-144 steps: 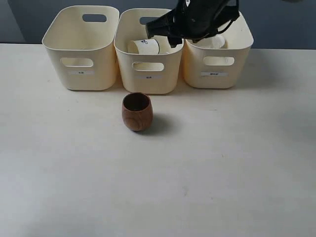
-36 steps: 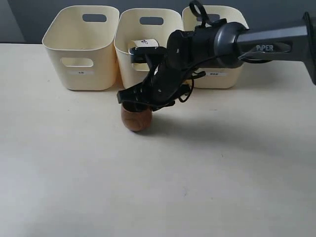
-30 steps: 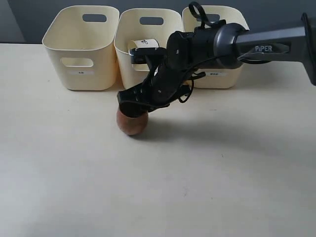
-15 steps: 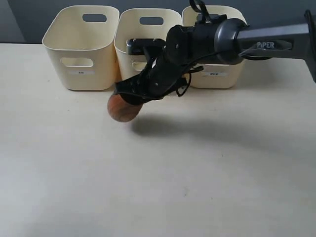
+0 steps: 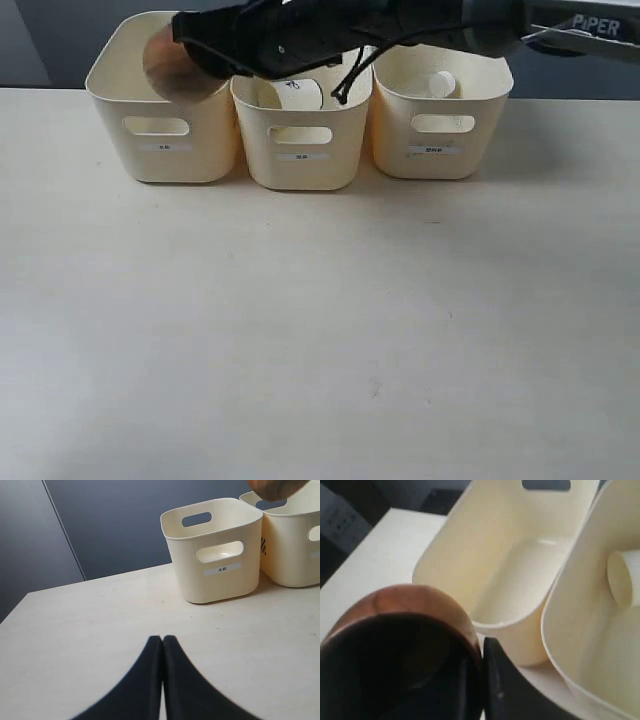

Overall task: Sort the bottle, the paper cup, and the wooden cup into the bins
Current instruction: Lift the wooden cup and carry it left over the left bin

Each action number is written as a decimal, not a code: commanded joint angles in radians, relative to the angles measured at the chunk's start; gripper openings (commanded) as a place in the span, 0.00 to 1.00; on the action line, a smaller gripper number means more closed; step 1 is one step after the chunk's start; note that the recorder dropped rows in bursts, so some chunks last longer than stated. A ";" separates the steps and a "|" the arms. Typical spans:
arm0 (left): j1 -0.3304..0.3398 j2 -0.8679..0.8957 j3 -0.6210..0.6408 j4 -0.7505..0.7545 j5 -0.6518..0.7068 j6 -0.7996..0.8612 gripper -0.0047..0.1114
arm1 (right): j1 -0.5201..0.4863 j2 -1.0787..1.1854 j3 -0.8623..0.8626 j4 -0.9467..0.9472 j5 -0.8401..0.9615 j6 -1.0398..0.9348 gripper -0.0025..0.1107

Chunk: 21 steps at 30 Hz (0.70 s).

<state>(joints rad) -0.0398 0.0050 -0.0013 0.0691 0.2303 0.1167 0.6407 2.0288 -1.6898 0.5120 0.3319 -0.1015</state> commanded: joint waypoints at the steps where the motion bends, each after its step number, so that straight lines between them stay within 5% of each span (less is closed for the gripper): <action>1: -0.003 -0.005 0.001 0.000 -0.005 -0.002 0.04 | 0.028 0.011 -0.011 0.012 -0.204 -0.028 0.02; 13: -0.003 -0.005 0.001 0.000 -0.005 -0.002 0.04 | 0.030 0.269 -0.308 -0.004 -0.219 -0.030 0.04; 21: -0.003 -0.005 0.001 0.000 -0.007 -0.002 0.04 | 0.030 0.334 -0.371 -0.014 -0.212 -0.030 0.45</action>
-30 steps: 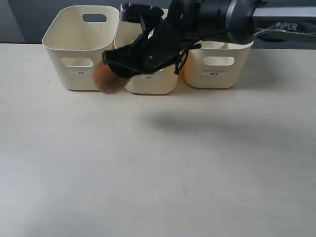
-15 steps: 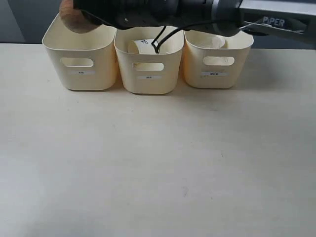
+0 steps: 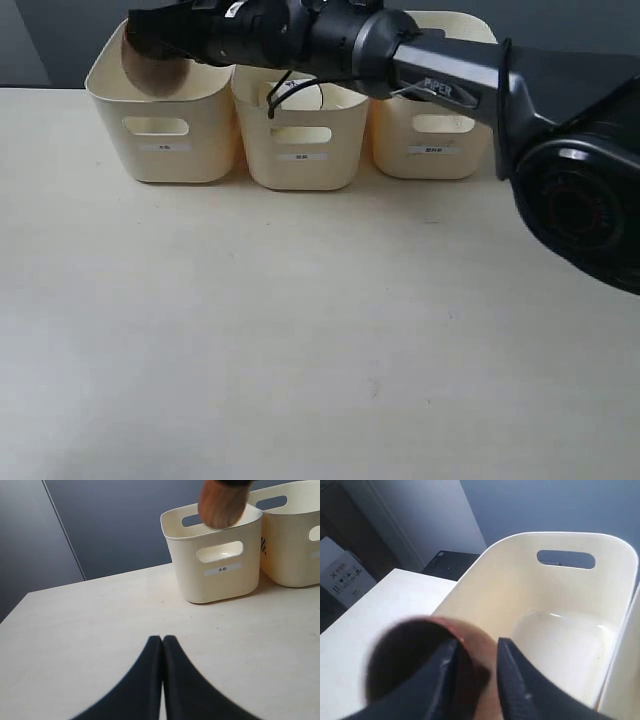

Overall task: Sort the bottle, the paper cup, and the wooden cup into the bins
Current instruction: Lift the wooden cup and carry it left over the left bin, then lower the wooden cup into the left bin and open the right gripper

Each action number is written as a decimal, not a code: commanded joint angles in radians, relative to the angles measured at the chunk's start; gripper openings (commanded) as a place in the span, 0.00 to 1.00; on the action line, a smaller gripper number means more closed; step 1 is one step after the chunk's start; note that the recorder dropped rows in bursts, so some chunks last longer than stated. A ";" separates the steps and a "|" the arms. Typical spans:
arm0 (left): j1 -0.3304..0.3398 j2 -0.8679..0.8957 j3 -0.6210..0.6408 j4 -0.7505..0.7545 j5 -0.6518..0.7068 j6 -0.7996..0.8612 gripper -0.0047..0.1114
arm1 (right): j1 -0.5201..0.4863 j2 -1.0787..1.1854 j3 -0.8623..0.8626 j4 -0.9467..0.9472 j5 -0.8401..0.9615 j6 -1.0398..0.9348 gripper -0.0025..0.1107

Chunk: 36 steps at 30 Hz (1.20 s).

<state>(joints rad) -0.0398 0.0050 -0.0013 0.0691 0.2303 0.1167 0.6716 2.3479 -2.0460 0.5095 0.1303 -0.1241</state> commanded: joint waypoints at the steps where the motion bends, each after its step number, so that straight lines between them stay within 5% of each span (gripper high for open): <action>1: -0.003 -0.005 0.001 0.000 -0.007 -0.002 0.04 | -0.001 0.015 -0.015 -0.012 -0.010 -0.007 0.48; 20: -0.003 -0.005 0.001 0.000 -0.005 -0.002 0.04 | -0.001 -0.014 -0.015 -0.021 0.100 -0.007 0.49; 36: -0.003 -0.005 0.001 0.000 -0.005 -0.002 0.04 | -0.001 -0.144 -0.015 -0.282 0.379 -0.007 0.49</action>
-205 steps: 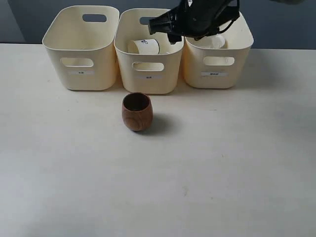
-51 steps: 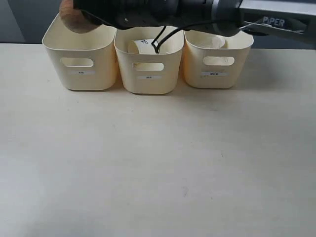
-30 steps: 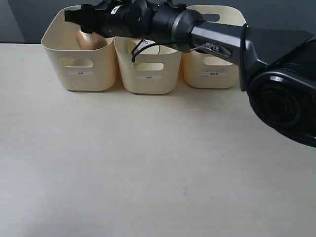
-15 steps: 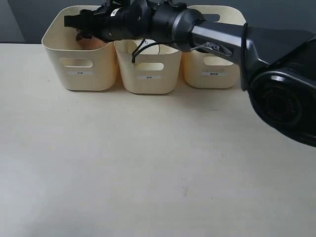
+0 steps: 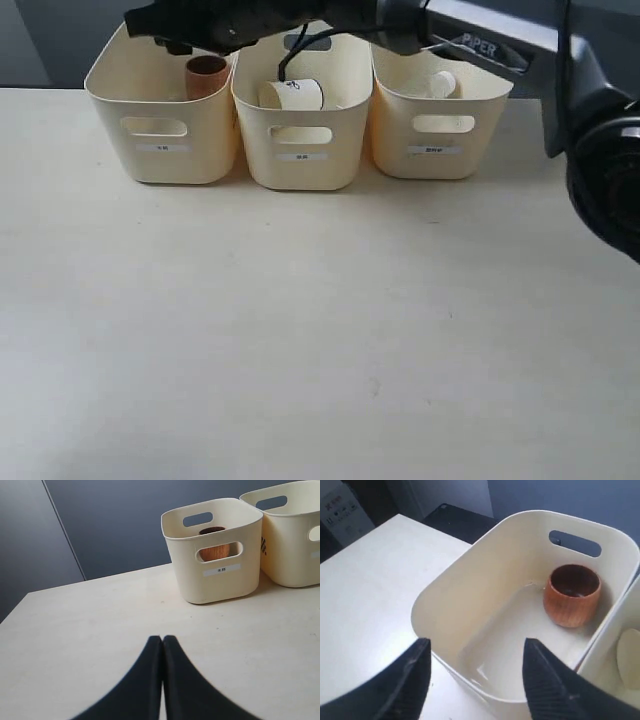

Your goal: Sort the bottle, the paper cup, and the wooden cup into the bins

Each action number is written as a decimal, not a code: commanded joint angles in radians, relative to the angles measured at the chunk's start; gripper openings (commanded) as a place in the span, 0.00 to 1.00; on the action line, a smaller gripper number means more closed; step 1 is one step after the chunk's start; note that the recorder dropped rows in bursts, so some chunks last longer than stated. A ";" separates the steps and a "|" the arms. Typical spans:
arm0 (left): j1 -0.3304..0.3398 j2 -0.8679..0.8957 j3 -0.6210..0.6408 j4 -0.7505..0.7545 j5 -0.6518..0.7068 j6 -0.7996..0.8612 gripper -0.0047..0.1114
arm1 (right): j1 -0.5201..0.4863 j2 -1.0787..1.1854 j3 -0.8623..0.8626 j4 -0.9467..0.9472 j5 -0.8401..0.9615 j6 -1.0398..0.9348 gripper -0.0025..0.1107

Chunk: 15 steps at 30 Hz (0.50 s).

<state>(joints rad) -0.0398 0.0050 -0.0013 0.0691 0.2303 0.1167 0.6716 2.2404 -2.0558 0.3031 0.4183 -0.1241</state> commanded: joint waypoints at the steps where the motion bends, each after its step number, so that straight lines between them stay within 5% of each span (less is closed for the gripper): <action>1: -0.003 -0.005 0.001 0.000 -0.005 -0.002 0.04 | -0.001 -0.044 -0.005 -0.094 0.120 -0.007 0.49; 15: -0.003 -0.005 0.001 0.000 -0.005 -0.002 0.04 | -0.001 -0.156 -0.005 -0.188 0.486 -0.007 0.49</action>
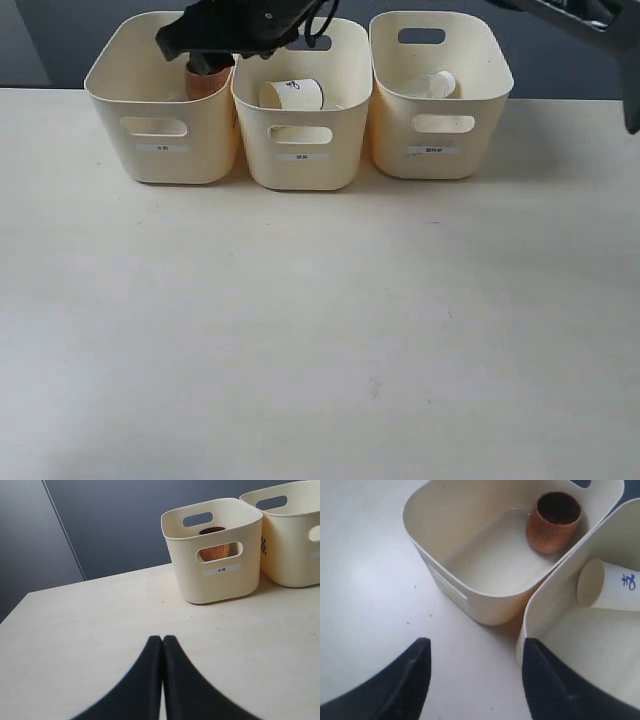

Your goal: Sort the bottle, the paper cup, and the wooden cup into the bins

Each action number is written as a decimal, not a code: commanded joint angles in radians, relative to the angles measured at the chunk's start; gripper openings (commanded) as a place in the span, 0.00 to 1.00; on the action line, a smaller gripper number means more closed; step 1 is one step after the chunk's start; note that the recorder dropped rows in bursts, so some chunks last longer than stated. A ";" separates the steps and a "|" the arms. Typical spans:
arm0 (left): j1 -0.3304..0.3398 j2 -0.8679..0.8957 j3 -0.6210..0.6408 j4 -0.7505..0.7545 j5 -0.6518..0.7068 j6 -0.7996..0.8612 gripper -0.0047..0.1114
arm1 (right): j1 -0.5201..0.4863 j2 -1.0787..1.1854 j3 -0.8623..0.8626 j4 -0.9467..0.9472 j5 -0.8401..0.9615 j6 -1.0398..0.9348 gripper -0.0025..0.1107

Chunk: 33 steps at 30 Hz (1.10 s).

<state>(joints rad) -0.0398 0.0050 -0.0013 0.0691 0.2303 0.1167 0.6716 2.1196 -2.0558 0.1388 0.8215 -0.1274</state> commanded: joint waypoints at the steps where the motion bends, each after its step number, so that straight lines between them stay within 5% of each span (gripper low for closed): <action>1: -0.003 -0.005 0.001 0.000 -0.005 -0.002 0.04 | -0.001 -0.041 -0.005 -0.029 0.109 -0.004 0.49; 15: -0.003 -0.005 0.001 0.000 -0.005 -0.002 0.04 | -0.012 -0.081 -0.005 -0.111 0.393 0.050 0.49; 24: -0.003 -0.005 0.001 0.000 -0.005 -0.002 0.04 | -0.012 -0.100 -0.005 -0.121 0.400 0.095 0.49; 33: -0.003 -0.005 0.001 0.000 -0.005 -0.002 0.04 | -0.012 -0.234 -0.005 -0.357 0.400 0.209 0.49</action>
<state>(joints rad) -0.0398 0.0050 -0.0013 0.0691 0.2303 0.1167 0.6663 1.9423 -2.0558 -0.1563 1.2172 0.0486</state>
